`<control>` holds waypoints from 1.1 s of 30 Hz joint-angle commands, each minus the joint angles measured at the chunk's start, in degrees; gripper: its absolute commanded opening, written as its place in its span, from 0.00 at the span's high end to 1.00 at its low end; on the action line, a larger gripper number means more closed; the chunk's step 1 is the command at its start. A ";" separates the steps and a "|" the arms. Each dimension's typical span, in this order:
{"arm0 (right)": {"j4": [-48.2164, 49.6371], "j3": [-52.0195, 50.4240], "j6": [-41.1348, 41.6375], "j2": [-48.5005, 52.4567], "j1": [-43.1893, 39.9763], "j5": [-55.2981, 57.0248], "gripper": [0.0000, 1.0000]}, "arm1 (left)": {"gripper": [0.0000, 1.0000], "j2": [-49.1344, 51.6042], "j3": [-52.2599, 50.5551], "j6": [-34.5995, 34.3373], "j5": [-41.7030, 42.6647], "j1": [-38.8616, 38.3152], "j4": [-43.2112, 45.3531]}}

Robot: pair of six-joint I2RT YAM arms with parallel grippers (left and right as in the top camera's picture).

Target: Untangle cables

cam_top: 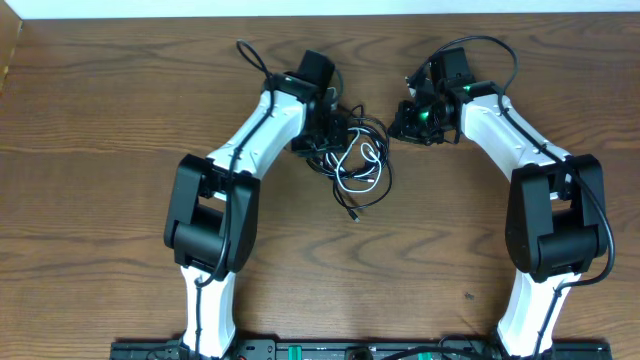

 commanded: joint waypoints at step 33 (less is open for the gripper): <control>-0.68 -0.15 -0.81 0.26 0.28 1.51 0.89 | 0.91 6.78 -0.61 -3.76 -1.68 -0.79 1.62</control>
